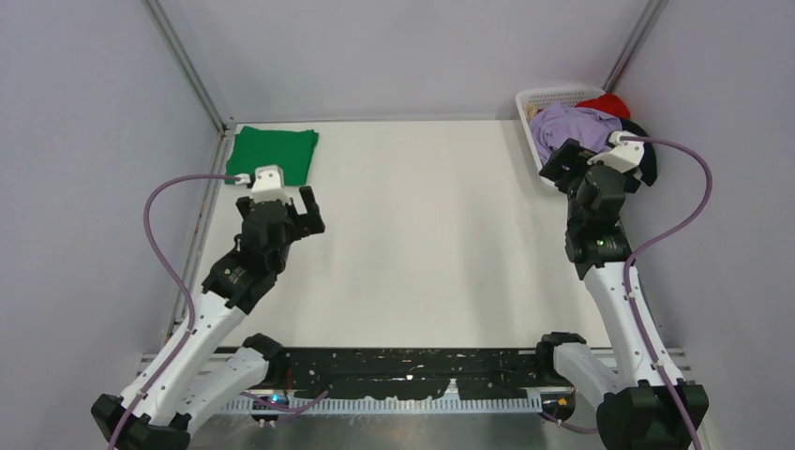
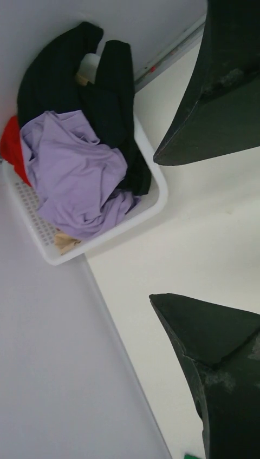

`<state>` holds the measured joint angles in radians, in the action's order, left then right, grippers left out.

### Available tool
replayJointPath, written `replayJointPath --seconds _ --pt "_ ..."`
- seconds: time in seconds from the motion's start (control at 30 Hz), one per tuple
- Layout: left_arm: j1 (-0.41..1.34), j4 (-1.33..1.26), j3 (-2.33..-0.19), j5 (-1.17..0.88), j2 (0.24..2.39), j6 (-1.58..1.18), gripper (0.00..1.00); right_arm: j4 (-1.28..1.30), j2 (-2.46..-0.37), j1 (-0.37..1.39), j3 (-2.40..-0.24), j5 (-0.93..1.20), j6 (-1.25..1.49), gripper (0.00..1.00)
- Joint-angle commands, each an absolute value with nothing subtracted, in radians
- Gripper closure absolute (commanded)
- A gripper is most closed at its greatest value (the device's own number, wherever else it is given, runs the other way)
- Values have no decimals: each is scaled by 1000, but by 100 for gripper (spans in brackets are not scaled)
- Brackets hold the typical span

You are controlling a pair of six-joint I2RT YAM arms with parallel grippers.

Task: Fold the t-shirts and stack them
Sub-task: Grab crumpled tshirt from bin with the right arm

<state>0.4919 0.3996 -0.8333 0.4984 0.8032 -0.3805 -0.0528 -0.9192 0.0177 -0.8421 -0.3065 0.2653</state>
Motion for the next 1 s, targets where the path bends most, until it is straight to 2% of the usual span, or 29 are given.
replayJointPath --seconds 0.0,0.13,0.3,0.5,0.63,0.73,0.9,0.93,0.97 --pt "495 352 -831 533 786 -370 1 121 -952 18 -909 -384 305 5" --pt "495 363 -837 545 783 -364 0 128 -987 18 -938 -348 249 5" --pt "495 357 -819 550 766 -367 0 235 -1144 15 -1099 -351 233 5" --pt "494 345 -801 577 778 -376 0 323 -1464 -56 -1356 -342 257 5" --pt "494 358 -816 599 805 -375 1 436 -1768 -92 -1600 -367 277 0" --pt "494 368 -820 620 816 -371 0 519 -1922 -105 -1798 -368 280 7" --pt "493 358 -817 625 834 -363 0 552 -2155 -121 -1986 -388 268 13" --pt "492 358 -819 627 839 -360 0 562 -2182 -125 -2038 -371 272 19" --pt "493 359 -823 632 845 -357 0 579 -2224 -132 -2083 -351 282 31"
